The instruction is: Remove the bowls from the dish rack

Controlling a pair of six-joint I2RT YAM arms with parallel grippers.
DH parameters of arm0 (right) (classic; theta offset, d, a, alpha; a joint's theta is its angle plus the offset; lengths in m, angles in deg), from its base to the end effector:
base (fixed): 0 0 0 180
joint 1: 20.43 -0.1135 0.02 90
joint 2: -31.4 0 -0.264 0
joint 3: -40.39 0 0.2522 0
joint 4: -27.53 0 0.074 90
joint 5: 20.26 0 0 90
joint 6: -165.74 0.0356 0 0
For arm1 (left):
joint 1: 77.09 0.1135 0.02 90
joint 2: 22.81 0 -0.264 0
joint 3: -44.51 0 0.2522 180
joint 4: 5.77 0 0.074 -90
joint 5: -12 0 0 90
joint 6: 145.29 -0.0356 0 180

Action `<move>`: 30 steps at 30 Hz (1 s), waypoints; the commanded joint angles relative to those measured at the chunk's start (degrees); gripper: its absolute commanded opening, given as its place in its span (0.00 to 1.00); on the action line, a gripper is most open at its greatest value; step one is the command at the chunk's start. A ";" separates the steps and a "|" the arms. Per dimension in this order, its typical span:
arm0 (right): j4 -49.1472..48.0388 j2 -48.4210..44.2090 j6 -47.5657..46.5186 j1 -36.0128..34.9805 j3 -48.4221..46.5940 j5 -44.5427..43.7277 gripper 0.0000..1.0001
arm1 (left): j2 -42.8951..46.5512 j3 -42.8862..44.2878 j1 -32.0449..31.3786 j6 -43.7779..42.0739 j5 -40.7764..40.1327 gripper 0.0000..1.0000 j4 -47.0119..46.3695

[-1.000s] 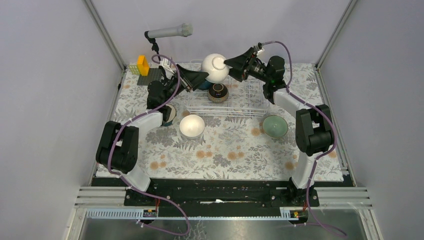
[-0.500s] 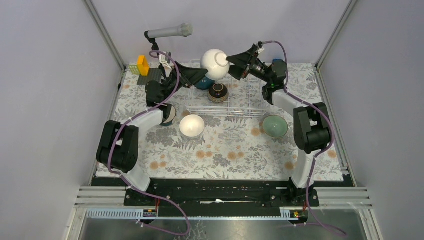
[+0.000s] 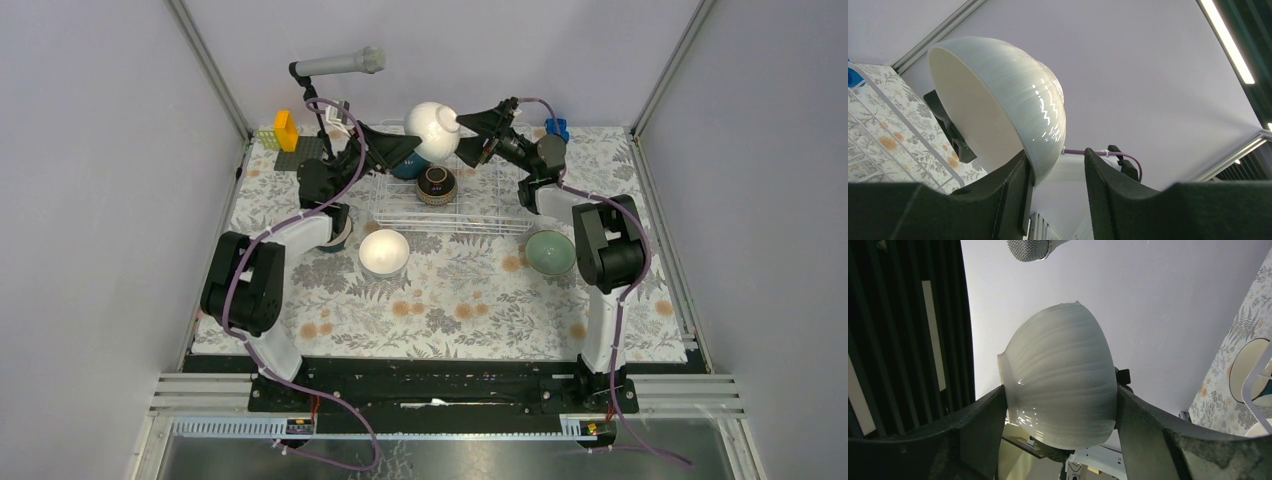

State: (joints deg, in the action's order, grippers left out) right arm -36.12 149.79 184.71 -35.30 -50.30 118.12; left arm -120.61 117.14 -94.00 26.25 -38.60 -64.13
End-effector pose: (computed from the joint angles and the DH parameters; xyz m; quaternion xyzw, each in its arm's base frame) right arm 0.4260 0.1407 0.2858 0.0547 0.5496 0.8046 0.2182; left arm 0.3465 -0.1290 0.3234 0.0112 0.5370 -0.7318 0.4194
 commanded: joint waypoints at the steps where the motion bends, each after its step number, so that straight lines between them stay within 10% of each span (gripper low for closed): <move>1: -7.03 0.43 3.92 0.15 0.11 -2.46 0.52 | -0.61 3.97 -0.79 0.46 0.73 0.44 -5.35; 8: -10.70 2.62 7.48 0.04 1.44 -4.13 0.51 | -1.88 5.91 -1.40 0.20 0.96 0.38 -4.53; 17: -13.65 3.89 9.68 -0.49 2.58 -5.50 0.63 | -4.42 7.93 -1.86 2.40 1.22 0.00 -6.66; 24: -14.07 4.04 8.68 -0.27 3.54 -6.36 0.99 | -2.53 7.30 -1.89 0.98 1.26 0.00 -4.21; 30: -11.77 2.48 5.48 1.06 5.12 -5.48 1.00 | 3.13 4.38 -1.88 -4.88 1.07 0.00 4.12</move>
State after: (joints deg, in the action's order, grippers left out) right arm -44.25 153.87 192.67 -36.15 -45.55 113.84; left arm -124.59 122.19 -96.60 25.83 -37.70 -61.59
